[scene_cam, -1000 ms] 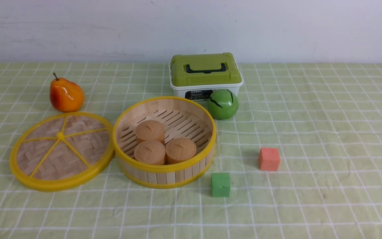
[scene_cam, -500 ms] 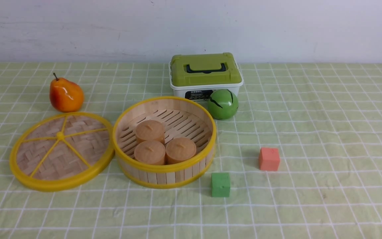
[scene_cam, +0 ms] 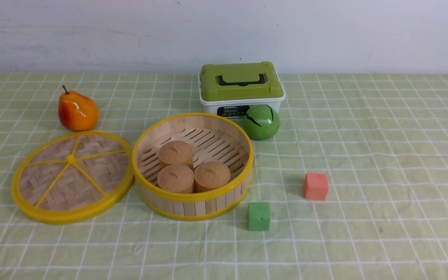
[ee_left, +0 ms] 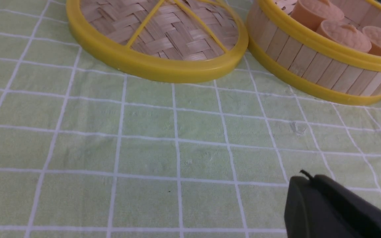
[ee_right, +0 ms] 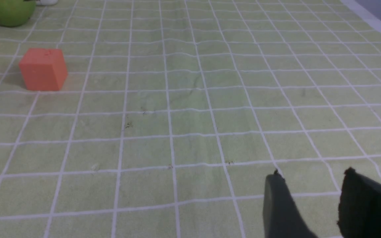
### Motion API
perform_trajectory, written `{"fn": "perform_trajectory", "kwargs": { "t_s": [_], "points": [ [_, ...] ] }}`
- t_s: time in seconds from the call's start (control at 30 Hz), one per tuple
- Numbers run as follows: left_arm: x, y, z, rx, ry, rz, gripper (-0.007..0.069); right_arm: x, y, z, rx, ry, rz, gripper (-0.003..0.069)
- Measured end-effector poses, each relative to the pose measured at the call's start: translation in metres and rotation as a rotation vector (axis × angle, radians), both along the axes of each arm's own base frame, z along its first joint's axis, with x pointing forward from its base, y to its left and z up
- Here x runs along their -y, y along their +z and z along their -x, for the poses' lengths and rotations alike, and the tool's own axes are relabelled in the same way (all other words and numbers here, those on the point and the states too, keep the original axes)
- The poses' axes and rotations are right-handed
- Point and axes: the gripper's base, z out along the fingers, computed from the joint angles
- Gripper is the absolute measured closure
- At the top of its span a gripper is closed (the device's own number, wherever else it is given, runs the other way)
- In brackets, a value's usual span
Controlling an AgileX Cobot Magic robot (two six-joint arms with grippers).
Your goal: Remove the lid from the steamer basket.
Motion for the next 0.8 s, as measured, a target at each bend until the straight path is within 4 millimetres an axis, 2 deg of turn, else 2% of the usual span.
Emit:
{"fn": "perform_trajectory", "kwargs": {
  "t_s": [0.8],
  "points": [
    [0.0, -0.0001, 0.0, -0.001, 0.0, 0.0, 0.0629, 0.0, 0.0, 0.0, 0.0, 0.0, 0.0, 0.0418]
  ]
}}
